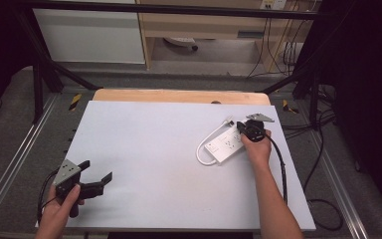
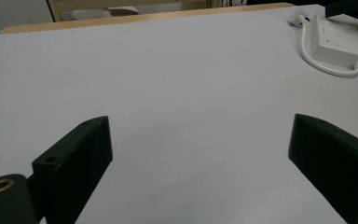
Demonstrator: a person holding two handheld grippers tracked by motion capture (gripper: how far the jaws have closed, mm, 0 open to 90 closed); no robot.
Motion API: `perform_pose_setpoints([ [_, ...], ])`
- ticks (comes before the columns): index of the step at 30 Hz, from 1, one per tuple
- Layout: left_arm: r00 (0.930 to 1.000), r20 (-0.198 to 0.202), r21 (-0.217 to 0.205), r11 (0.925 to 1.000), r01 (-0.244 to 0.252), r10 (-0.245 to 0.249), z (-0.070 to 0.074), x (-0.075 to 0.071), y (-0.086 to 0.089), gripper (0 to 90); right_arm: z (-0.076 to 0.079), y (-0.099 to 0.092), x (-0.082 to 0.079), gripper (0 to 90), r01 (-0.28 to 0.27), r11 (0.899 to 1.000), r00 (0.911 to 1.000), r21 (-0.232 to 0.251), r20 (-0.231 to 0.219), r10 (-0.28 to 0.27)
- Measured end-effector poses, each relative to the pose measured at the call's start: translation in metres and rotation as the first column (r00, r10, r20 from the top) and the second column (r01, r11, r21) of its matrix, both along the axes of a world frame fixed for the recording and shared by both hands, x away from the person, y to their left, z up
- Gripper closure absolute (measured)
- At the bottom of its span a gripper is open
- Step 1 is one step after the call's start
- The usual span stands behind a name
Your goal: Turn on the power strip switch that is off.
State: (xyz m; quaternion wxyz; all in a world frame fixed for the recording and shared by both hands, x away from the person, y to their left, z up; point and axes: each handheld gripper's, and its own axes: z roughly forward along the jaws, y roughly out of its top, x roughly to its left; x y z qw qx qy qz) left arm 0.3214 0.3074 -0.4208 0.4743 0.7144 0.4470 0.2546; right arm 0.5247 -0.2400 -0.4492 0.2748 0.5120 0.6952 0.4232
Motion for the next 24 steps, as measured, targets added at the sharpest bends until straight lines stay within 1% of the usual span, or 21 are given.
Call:
perform_pose_setpoints([
  [13,1.0000,0.001,0.000,1.0000,0.002,-0.002,0.0000,0.0000,-0.0004,6.2,-0.0019,-0.0003,-0.0020,90.0,-0.001,1.000,1.0000,0.019,0.009,0.001],
  [18,1.0000,-0.001,0.001,1.0000,0.002,-0.002,-0.0001,0.0000,-0.0004,6.2,-0.0026,0.0007,-0.0027,90.0,-0.007,1.000,0.9999,0.017,0.016,0.006],
  [20,1.0000,0.000,0.001,1.0000,0.002,-0.002,0.0000,-0.0001,-0.0004,6.2,-0.0028,-0.0002,-0.0025,90.0,-0.008,1.000,0.9999,0.025,0.013,0.008],
  [24,1.0000,-0.001,0.001,1.0000,0.002,-0.002,0.0001,-0.0002,-0.0005,6.2,-0.0031,0.0002,-0.0027,90.0,-0.010,1.000,0.9998,0.018,0.019,0.010],
])
